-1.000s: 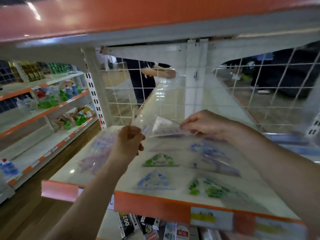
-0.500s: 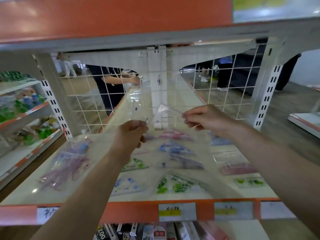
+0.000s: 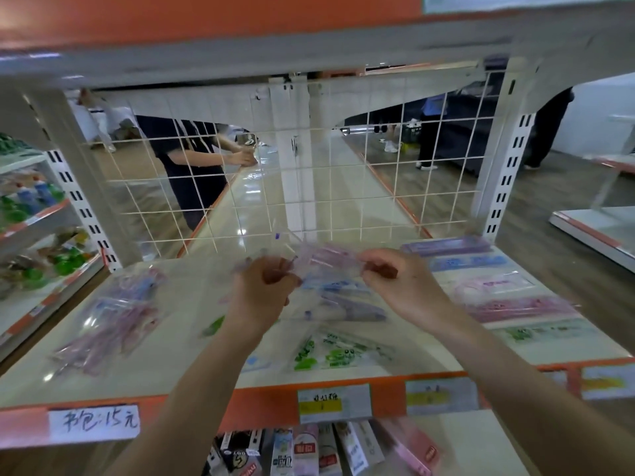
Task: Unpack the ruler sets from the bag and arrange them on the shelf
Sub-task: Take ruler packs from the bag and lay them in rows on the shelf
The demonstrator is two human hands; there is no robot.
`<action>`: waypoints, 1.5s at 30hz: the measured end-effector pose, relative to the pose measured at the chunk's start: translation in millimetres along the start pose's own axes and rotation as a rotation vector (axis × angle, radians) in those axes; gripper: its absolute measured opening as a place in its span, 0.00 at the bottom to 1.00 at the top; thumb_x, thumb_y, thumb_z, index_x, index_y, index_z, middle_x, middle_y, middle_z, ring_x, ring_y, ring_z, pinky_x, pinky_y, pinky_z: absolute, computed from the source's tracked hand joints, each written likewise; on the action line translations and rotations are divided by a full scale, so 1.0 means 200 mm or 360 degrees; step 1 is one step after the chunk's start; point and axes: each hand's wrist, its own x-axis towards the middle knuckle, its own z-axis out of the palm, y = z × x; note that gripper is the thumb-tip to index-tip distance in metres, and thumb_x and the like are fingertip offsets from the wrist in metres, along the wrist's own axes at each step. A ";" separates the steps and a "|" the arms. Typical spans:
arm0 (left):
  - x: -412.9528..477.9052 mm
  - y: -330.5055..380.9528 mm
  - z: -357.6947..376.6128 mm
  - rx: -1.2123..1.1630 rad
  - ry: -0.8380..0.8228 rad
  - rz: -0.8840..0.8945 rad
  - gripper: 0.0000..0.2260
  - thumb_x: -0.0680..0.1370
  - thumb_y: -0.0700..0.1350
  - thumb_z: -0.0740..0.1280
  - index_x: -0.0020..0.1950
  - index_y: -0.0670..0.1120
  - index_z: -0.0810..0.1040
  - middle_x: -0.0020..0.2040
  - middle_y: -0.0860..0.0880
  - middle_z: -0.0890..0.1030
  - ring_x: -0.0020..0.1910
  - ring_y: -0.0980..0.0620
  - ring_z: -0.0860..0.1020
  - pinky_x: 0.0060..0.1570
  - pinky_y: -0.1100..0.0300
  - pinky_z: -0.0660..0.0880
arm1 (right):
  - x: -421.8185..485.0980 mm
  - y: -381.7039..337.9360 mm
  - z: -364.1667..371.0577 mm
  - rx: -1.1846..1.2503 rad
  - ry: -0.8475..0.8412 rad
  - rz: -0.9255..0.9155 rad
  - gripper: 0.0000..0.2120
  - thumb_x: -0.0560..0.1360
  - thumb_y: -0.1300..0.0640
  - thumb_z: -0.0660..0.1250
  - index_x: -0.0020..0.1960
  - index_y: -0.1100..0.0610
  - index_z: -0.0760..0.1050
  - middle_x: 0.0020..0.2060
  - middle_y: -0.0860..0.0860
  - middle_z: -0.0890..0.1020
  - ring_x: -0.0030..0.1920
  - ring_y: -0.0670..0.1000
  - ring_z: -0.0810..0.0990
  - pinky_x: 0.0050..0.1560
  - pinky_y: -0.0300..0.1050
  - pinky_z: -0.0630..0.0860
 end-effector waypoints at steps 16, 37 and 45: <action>-0.12 -0.15 0.03 0.0105 0.0301 0.0158 0.09 0.79 0.44 0.62 0.43 0.58 0.74 0.43 0.50 0.78 0.39 0.52 0.77 0.40 0.55 0.75 | -0.14 0.13 0.09 -0.0690 0.0021 -0.0334 0.14 0.80 0.59 0.62 0.63 0.59 0.76 0.52 0.54 0.76 0.48 0.52 0.77 0.46 0.36 0.65; -0.17 -0.12 0.01 -0.0120 -0.0020 0.0350 0.09 0.76 0.35 0.66 0.41 0.47 0.79 0.36 0.50 0.80 0.35 0.58 0.75 0.36 0.68 0.73 | -0.15 0.09 0.11 -0.0598 0.0025 -0.0498 0.10 0.76 0.57 0.64 0.55 0.57 0.79 0.47 0.49 0.79 0.49 0.48 0.77 0.50 0.43 0.75; -0.17 -0.08 0.01 -0.0628 -0.0099 0.0136 0.04 0.74 0.33 0.69 0.42 0.37 0.74 0.33 0.47 0.82 0.28 0.56 0.77 0.33 0.67 0.74 | -0.18 0.00 0.10 -0.0013 -0.0537 -0.0019 0.09 0.75 0.52 0.68 0.56 0.48 0.79 0.44 0.45 0.83 0.45 0.39 0.79 0.46 0.26 0.72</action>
